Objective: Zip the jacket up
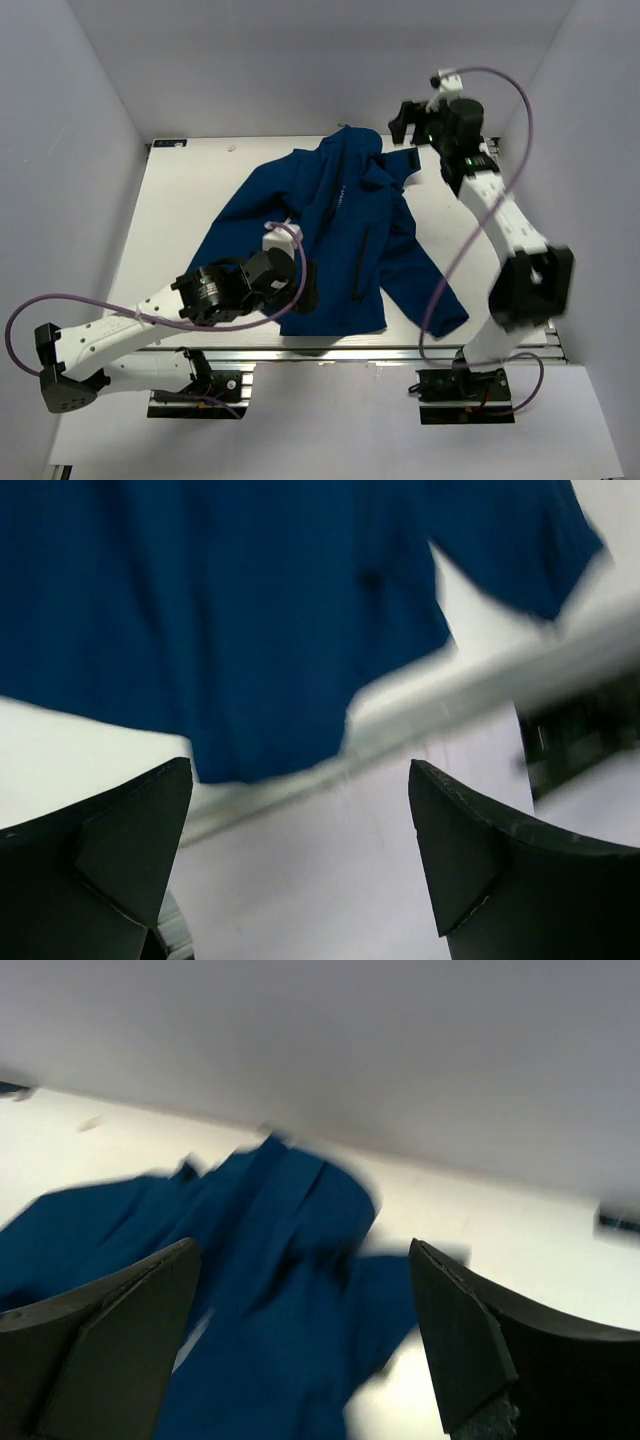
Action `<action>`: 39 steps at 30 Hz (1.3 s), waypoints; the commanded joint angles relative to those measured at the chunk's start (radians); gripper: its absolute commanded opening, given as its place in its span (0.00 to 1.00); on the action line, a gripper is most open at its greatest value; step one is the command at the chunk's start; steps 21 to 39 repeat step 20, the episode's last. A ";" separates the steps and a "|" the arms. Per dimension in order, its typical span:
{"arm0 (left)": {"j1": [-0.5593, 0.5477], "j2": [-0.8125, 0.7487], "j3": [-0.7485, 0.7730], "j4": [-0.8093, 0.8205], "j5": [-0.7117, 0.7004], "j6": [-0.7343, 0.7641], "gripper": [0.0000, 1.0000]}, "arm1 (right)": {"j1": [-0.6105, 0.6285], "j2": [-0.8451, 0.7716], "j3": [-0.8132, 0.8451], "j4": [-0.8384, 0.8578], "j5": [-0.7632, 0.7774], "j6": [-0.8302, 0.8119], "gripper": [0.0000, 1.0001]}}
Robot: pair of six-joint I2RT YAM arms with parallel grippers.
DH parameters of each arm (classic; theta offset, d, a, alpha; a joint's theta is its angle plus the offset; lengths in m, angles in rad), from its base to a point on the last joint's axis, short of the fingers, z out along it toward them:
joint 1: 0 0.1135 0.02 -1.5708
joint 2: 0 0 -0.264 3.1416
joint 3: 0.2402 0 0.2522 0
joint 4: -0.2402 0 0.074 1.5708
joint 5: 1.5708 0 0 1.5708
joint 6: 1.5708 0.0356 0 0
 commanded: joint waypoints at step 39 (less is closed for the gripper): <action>0.990 0.182 0.138 0.075 0.108 0.121 0.98 | 0.013 -0.947 -0.699 -0.515 0.272 0.287 0.89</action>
